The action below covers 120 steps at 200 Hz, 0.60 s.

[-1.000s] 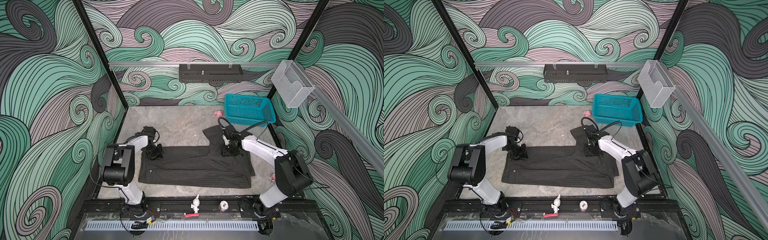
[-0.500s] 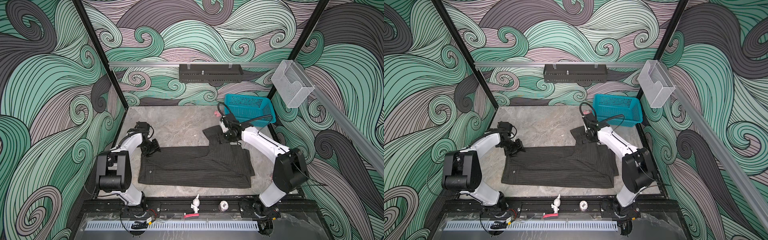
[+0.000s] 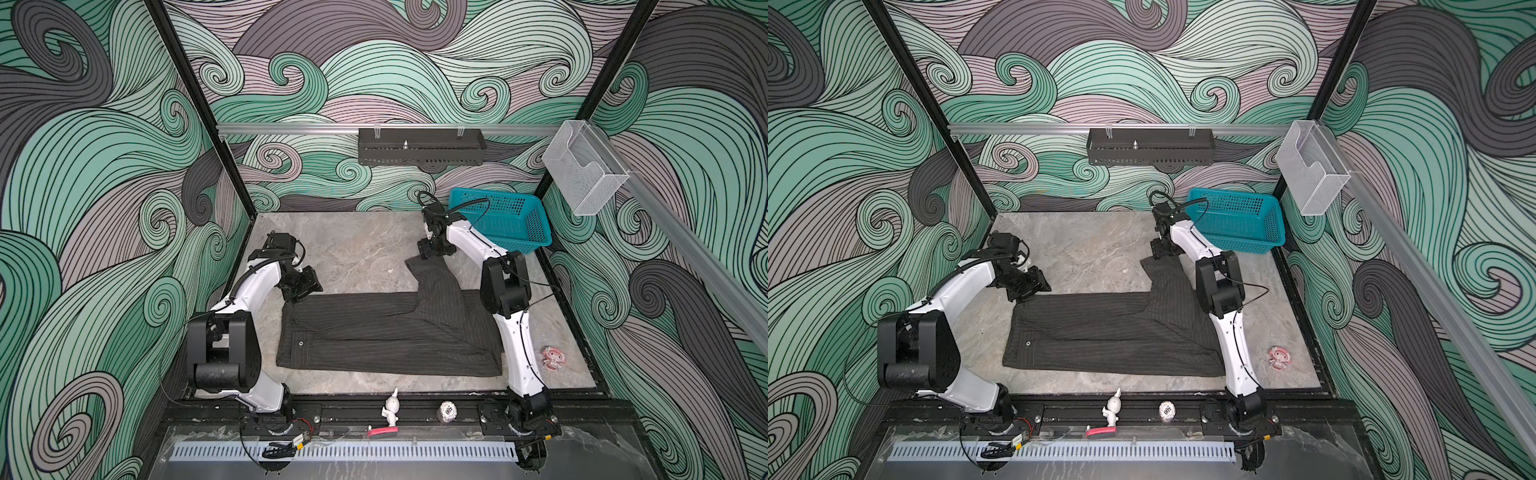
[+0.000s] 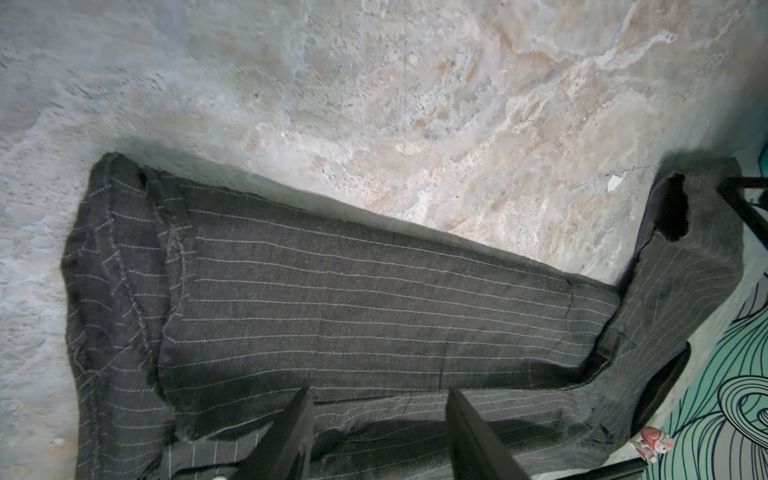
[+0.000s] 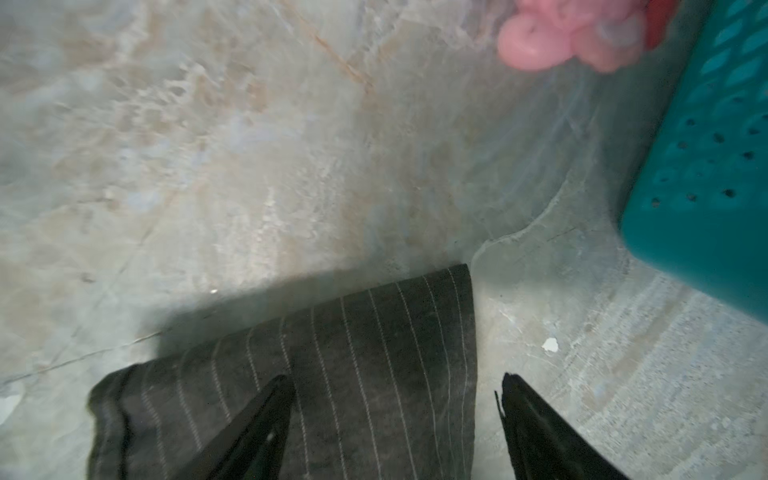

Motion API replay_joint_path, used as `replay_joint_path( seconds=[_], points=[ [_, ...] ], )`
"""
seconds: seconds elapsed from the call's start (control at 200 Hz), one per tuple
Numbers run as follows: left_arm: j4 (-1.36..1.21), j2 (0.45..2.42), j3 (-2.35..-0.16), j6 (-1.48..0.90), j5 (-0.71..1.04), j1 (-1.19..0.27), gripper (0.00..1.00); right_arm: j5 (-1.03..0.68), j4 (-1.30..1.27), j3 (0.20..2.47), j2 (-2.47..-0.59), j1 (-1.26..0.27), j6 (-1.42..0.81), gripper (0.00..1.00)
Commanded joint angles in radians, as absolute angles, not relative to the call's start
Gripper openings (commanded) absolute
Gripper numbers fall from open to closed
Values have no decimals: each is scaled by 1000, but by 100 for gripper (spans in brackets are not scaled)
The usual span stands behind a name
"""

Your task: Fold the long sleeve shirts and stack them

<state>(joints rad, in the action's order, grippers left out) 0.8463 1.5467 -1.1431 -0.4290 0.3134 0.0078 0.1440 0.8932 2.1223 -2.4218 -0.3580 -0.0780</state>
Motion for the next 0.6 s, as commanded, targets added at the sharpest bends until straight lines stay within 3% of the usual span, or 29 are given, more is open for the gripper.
replay_joint_path(
  seconds=[0.0, 0.085, 0.155, 0.185, 0.28, 0.32, 0.596],
  points=[
    [879, 1521, -1169, -417, 344, 3, 54, 142, 990, 2216, -2474, -357, -73, 80],
    [881, 1516, -1170, -414, 347, 3, 54, 98, 1017, 2250, -2512, -356, -91, 74],
    [885, 1511, -1176, -411, 347, 3, 54, 67, 1031, 2259, -2519, -351, -114, 62],
    [887, 1508, -1181, -408, 345, 3, 54, 50, 1037, 2265, -2515, -350, -123, 54],
    [901, 1503, -1200, -400, 338, 3, 54, 9, 1046, 2265, -2479, -339, -142, 10],
    [907, 1502, -1212, -395, 334, 5, 54, 8, 1045, 2264, -2455, -339, -142, 0],
    [917, 1493, -1259, -396, 336, 6, 53, 67, 952, 2156, -2132, -372, -69, 0]
  ],
)
